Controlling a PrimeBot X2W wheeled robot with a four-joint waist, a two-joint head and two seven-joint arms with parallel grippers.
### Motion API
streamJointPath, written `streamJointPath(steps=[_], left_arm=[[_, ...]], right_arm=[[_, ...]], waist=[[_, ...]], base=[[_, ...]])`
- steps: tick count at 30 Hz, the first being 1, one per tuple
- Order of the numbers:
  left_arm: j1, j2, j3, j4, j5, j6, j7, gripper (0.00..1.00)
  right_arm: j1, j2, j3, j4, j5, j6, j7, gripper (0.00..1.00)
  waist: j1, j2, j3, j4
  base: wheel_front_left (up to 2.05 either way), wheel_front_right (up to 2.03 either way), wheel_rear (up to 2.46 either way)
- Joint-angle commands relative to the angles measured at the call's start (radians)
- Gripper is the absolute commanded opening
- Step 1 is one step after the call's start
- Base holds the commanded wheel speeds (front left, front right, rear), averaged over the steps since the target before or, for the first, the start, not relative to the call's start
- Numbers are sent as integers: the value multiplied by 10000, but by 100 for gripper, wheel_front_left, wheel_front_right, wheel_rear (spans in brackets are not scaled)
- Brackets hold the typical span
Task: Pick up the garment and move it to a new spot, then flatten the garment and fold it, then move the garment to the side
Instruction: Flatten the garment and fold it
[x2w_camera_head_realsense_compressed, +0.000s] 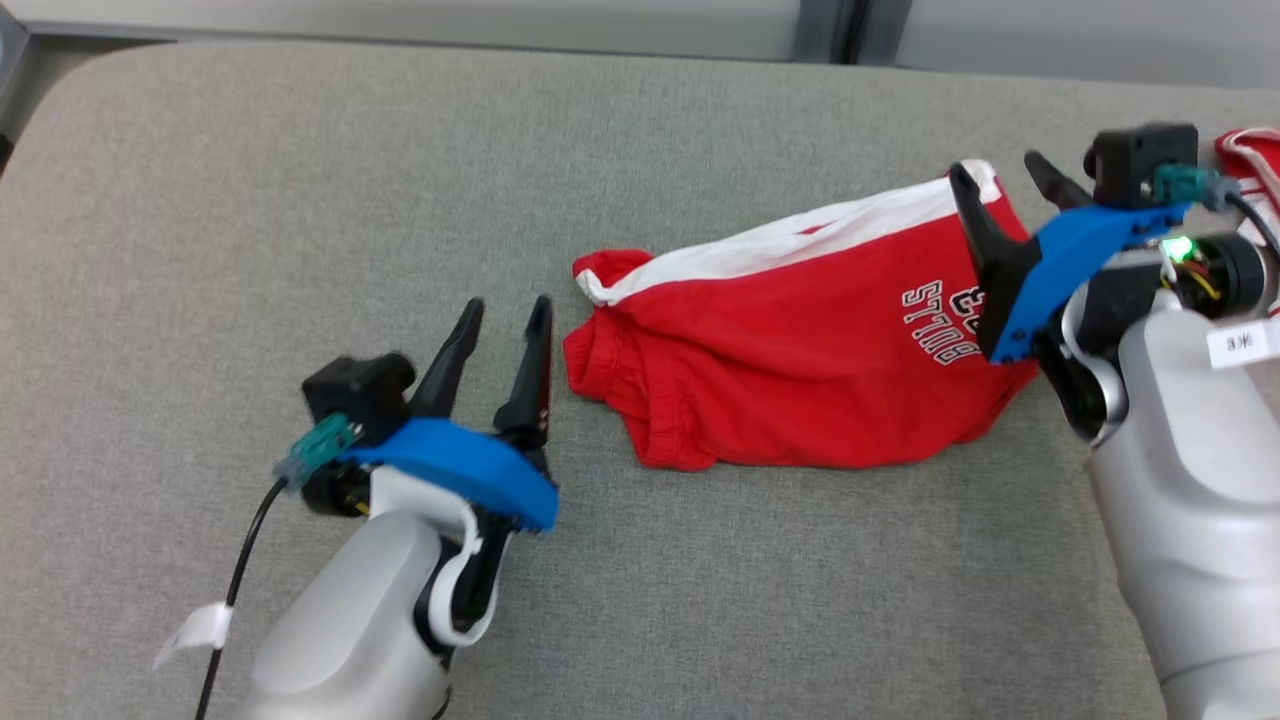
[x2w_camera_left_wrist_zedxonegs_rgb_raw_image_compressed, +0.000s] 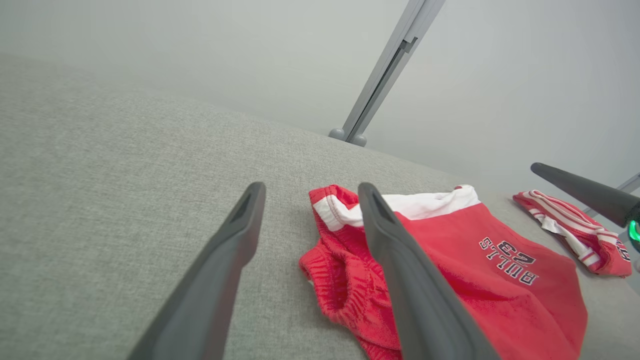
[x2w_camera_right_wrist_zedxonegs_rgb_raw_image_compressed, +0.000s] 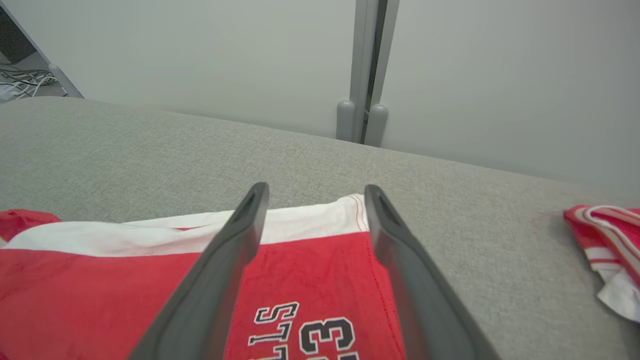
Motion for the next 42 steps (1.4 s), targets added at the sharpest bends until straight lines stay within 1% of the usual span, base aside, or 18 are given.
streamJointPath(steps=[1, 5, 7, 9, 13, 16, 19, 24, 29, 33, 38, 42], left_arm=[[367, 254, 137, -176, 291, -27, -144, 100], [846, 502, 358, -509, 789, -10, -214, 100], [1162, 605, 776, -889, 1236, -32, -218, 100], [1600, 593, 1300, -1271, 1733, -21, -212, 100], [2417, 332, 2508, -2005, 2831, -85, -216, 100], [2975, 69, 3250, -2363, 3551, -285, -217, 100], [3330, -129, 3772, -2612, 4312, -525, -218, 100], [3746, -451, 4431, -2766, 5139, -858, -219, 100], [3963, -766, 4790, -2752, 5567, -1164, -220, 100], [3959, -953, 4881, -2692, 5770, -1354, -220, 100], [3815, -1074, 4971, -2711, 5919, -1490, -220, 100], [3744, -1152, 5008, -2789, 5985, -1566, -220, 100]], right_arm=[[443, -15, -120, -195, -74, 2, 58, 100], [1048, 68, -238, -522, -126, 2, 299, 100], [1446, 86, -346, -788, -85, 2, 440, 100], [1830, 143, -611, -1063, -43, 2, 468, 100], [2502, 408, -1169, -1442, -16, 2, 620, 100], [2749, 537, -1448, -1632, -82, 2, 814, 100], [2801, 603, -1755, -1774, -126, 2, 1004, 100], [2355, 641, -2415, -1742, -274, 2, 1534, 100], [1680, 524, -3202, -1259, -564, 2, 2022, 100], [1144, 344, -3829, -664, -917, 3, 2159, 100], [728, 117, -4156, -42, -1267, 2, 1874, 100], [644, -118, -4092, 413, -1495, 2, 1449, 100]], waist=[[2, 1, -303, -134], [2, 1, -599, -195], [2, 1, -772, -241], [2, 1, -908, -293], [2, 1, -1055, -354], [2, 1, -1083, -358], [2, 1, -1038, -276], [2, 1, -863, -51], [2, 1, -556, 279], [2, 1, -322, 611], [2, 1, -14, 938], [2, 1, 214, 1080]], base=[[0, 0, 0], [0, 0, 0], [0, 0, 0], [0, 0, 0], [0, 0, 0], [0, 0, 0], [0, 0, 0], [0, 0, 0], [0, 0, 0], [0, 0, 0], [0, 0, 0], [0, 0, 0]])
